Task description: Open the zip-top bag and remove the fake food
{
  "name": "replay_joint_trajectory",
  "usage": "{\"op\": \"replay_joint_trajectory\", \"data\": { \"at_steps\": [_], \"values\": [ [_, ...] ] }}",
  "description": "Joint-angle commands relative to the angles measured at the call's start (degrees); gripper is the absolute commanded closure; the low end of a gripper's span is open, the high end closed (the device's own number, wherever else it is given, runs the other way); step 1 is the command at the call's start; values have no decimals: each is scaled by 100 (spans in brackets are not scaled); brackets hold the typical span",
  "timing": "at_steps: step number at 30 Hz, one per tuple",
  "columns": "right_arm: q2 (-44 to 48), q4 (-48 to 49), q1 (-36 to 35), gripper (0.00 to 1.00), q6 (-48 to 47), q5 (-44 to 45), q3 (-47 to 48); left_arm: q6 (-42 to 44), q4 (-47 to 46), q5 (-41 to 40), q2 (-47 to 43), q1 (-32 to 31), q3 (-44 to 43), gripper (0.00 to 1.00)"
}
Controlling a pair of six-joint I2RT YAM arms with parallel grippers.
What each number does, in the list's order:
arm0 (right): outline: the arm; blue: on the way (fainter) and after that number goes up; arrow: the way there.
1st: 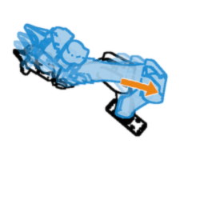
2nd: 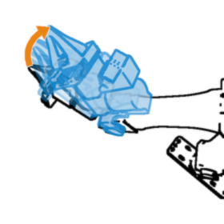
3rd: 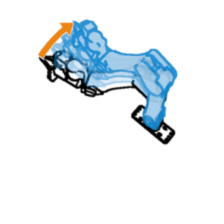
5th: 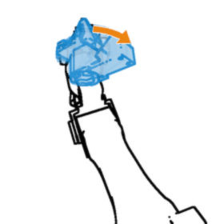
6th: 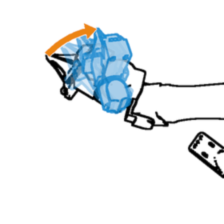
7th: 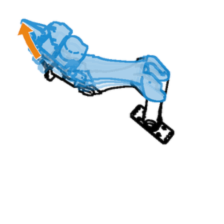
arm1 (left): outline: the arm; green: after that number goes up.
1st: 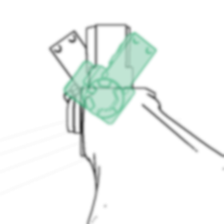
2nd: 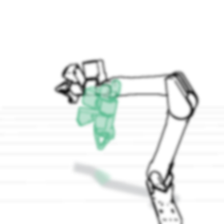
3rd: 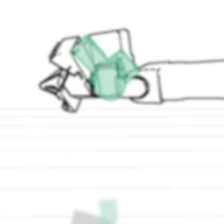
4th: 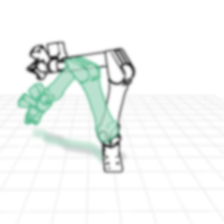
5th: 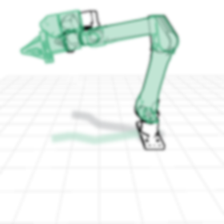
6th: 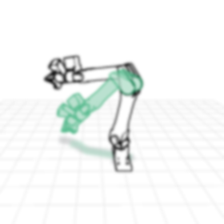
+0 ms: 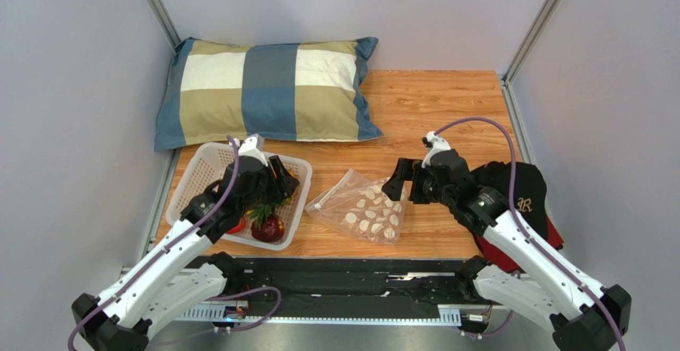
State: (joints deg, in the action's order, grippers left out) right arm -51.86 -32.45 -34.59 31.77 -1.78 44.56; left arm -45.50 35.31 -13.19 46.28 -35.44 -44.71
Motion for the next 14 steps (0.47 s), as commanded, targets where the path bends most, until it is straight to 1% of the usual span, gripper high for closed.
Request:
{"op": "replay_joint_trajectory", "data": {
  "at_steps": [1,2,3,4,6,7,8,9,10,13,14],
  "values": [
    [886,176,-22,1,514,135,-482,146,-2251,2248,-752,20,611,32],
    [1105,447,-22,0,723,152,-639,138,-2518,2520,-778,20,786,31],
    [1464,528,-22,0,839,404,-867,120,-2773,3080,-735,11,832,27],
    [1659,607,-22,0,901,468,-974,102,-3088,3312,-682,2,841,27],
    [1967,573,-30,0,963,704,-1089,111,-3328,3856,-551,-33,823,25],
    [2308,442,-22,0,971,784,-1089,146,-3503,3955,-533,-68,832,25],
    [2451,371,-30,0,937,854,-1081,172,-3496,3999,-550,-173,850,24],
    [2800,318,-22,0,919,994,-1107,190,-3731,3982,-576,-235,867,23],
    [2952,292,-22,0,893,1030,-1150,199,-3803,3956,-603,-270,920,23],
    [3513,335,-22,0,857,1022,-1326,173,-4093,4096,-708,-332,999,21],
    [3620,327,-22,0,857,883,-1327,173,-4163,4218,-752,-332,1008,21]
  ]
}}
